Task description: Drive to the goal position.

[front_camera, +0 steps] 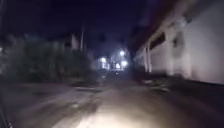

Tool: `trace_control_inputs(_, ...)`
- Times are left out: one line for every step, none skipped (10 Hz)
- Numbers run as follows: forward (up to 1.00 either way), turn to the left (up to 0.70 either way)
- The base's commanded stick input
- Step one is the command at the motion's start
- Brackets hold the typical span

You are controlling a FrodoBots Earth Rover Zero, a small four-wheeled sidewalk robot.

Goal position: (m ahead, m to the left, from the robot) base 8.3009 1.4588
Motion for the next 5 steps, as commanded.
trace_control_inputs(0.7,0.0)
trace_control_inputs(0.7,0.0)
trace_control_inputs(0.7,0.0)
trace_control_inputs(0.7,0.0)
trace_control_inputs(0.7,0.0)
